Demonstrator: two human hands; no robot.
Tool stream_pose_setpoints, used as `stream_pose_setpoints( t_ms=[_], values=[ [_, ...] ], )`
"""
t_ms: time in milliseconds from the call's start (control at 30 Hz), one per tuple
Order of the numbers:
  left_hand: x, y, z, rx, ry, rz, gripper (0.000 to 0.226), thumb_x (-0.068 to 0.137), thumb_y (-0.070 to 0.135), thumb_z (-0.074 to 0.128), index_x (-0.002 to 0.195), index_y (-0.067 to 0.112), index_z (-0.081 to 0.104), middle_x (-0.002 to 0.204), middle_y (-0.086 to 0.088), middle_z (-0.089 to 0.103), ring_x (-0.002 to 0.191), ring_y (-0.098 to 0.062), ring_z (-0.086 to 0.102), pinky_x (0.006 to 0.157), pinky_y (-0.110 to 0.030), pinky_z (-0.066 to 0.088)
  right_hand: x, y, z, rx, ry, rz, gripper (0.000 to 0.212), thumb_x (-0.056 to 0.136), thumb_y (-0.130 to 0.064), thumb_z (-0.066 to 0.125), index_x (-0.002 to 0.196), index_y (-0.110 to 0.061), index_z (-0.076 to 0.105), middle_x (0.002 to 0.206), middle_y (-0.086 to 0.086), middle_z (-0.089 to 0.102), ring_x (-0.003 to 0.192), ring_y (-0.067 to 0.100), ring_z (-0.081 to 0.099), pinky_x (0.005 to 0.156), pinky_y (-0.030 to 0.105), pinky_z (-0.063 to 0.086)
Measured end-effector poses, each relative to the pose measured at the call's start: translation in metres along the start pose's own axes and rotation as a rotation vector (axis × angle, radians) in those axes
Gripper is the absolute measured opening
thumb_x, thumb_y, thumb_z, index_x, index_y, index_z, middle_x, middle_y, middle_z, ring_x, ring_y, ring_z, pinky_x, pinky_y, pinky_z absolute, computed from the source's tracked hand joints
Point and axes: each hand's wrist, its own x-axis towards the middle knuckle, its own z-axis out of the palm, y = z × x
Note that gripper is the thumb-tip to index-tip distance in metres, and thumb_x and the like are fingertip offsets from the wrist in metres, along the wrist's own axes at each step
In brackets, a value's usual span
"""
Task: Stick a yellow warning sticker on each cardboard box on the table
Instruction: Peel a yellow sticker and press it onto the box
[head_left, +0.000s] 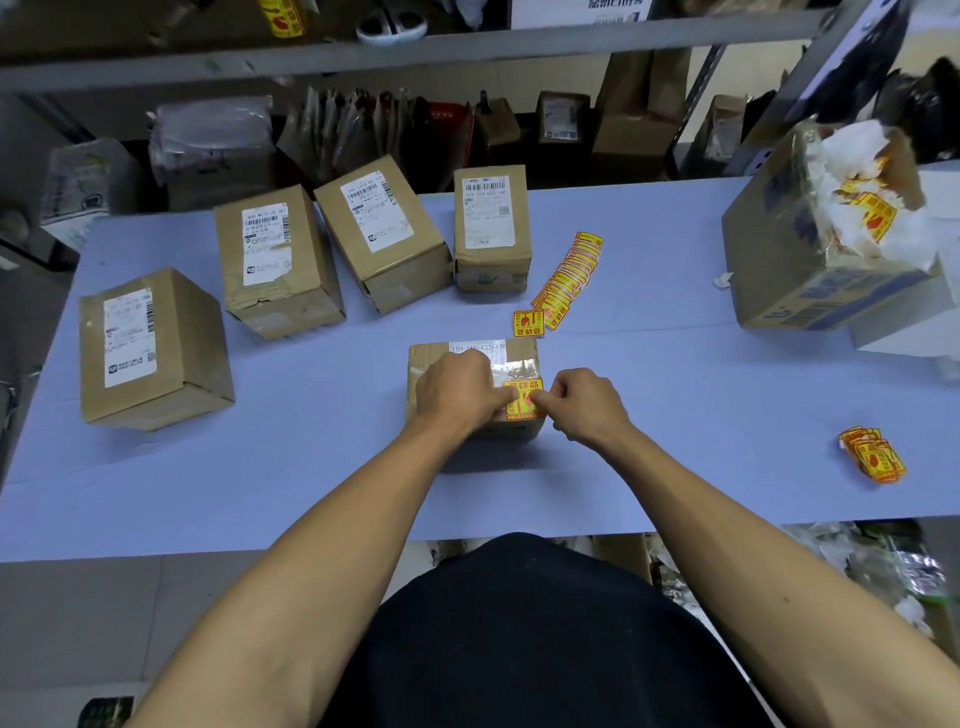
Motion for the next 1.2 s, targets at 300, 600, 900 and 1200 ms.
stream_pose_setpoints(
  t_ms=[300,600,900,1200],
  values=[
    [-0.01,-0.051,0.014,0.008,0.077,0.082,0.068,0.088,0.057,0.057,0.145,0.022,0.041,0.158,-0.009,0.027,0.149,-0.033,0.013,0.115,-0.055,0.021,-0.003,0.011,0.007,0.263,-0.101,0.032,0.04,0.098,-0.05,0.051,0.115,-0.015,0.061,0.112,0.007,0.069,0.098,0.026,0.067,0.088,0.049,0.057],
    [-0.016,-0.061,0.028,-0.098,-0.011,0.127,0.073,0.099,0.052,0.045,0.158,0.023,0.014,0.167,-0.005,-0.009,0.151,-0.027,-0.02,0.123,-0.05,0.005,-0.007,0.01,0.034,0.406,-0.103,-0.08,0.047,0.093,-0.053,0.059,0.135,-0.035,0.05,0.117,-0.017,0.062,0.112,0.013,0.06,0.08,0.017,0.042],
    [-0.008,-0.07,0.022,-0.618,0.165,-0.148,0.079,0.091,0.044,0.065,0.156,0.027,0.023,0.166,0.003,0.013,0.15,-0.019,0.018,0.11,-0.026,0.021,0.016,-0.001,0.033,0.65,-0.086,0.097,0.077,0.094,-0.054,0.057,0.157,-0.026,0.026,0.158,0.002,0.037,0.139,0.023,0.044,0.112,0.04,0.041],
    [-0.001,-0.076,0.036,-1.121,-0.035,-0.419,0.032,0.092,0.049,0.061,0.12,0.034,0.059,0.115,0.006,0.07,0.1,-0.009,0.066,0.074,-0.021,0.049,0.02,-0.005,0.054,0.639,-0.055,0.025,0.037,0.094,-0.058,0.053,0.129,-0.047,0.047,0.11,-0.021,0.063,0.099,0.001,0.063,0.087,0.022,0.049]
  ],
)
